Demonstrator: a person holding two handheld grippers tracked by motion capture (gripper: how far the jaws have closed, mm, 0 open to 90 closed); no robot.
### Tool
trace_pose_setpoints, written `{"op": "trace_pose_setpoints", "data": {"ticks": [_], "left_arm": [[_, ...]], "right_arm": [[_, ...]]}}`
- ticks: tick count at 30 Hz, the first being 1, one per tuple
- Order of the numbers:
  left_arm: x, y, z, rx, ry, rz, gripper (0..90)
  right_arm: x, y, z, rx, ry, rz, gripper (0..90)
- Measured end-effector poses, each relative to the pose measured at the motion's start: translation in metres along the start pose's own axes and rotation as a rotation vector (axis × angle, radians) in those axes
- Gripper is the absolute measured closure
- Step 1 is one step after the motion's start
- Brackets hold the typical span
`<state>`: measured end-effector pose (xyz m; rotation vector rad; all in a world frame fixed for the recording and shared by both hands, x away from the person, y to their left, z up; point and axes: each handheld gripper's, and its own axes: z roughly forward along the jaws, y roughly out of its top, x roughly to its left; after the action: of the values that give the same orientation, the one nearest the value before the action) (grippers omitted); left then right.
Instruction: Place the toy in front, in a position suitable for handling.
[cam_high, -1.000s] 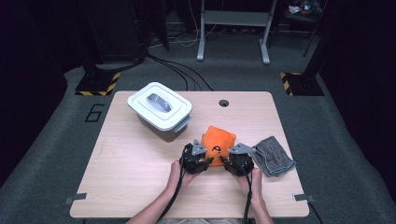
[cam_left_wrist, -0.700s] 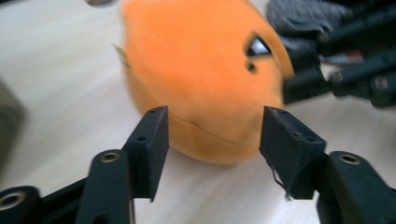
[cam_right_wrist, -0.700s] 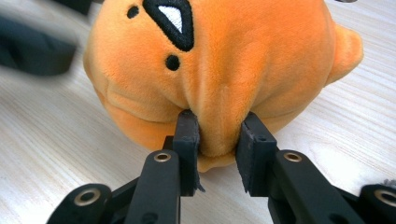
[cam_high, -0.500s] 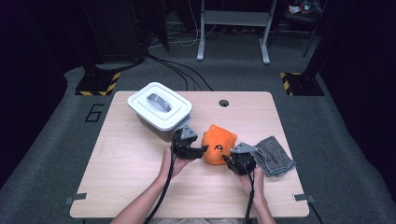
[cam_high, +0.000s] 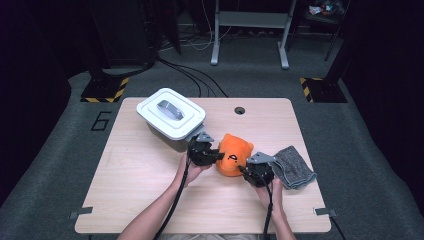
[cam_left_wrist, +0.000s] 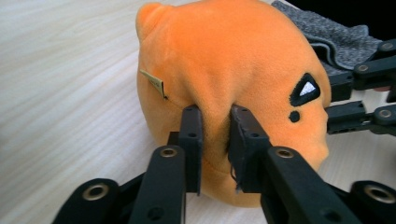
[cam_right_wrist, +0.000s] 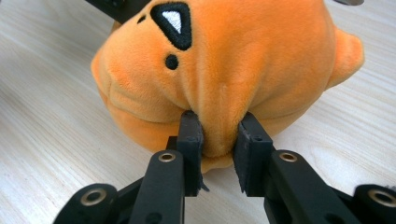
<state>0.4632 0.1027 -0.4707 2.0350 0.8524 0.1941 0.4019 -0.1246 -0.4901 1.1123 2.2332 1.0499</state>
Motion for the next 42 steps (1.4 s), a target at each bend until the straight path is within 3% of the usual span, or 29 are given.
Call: {"op": "trace_pose_setpoints", "data": {"ticks": [1,7,16,23,27,30,32,39,42], "left_arm": [[-0.001,0.0,-0.001,0.0,0.014,0.016,78.4],[-0.008,0.0,-0.012,-0.026,0.036,0.026,80.5],[-0.027,0.0,-0.04,-0.08,0.062,0.023,80.1],[-0.037,-0.012,-0.046,-0.073,0.073,0.017,79.8],[-0.035,-0.024,-0.034,-0.041,0.075,-0.005,79.6],[-0.032,-0.033,-0.025,-0.037,0.075,-0.029,79.4],[-0.03,-0.034,-0.025,-0.05,0.074,-0.048,79.2],[-0.028,-0.035,-0.025,-0.081,0.102,-0.085,77.7],[-0.028,-0.035,-0.025,-0.086,0.102,-0.089,77.2]], "right_arm": [[0.001,0.001,-0.001,0.002,-0.006,0.004,74.3],[0.001,0.008,-0.007,-0.015,-0.003,-0.021,74.9],[0.001,0.026,-0.026,-0.017,0.025,-0.154,74.5],[-0.004,0.032,-0.031,0.002,0.108,-0.243,73.8],[-0.007,0.027,-0.022,0.038,0.131,-0.247,72.7],[-0.009,0.019,-0.011,0.072,0.135,-0.221,70.0],[-0.012,0.016,-0.007,0.05,0.149,-0.196,67.6],[-0.016,0.015,-0.012,0.05,0.16,-0.137,49.9],[-0.016,0.012,-0.015,0.038,0.143,-0.095,44.3]]}}
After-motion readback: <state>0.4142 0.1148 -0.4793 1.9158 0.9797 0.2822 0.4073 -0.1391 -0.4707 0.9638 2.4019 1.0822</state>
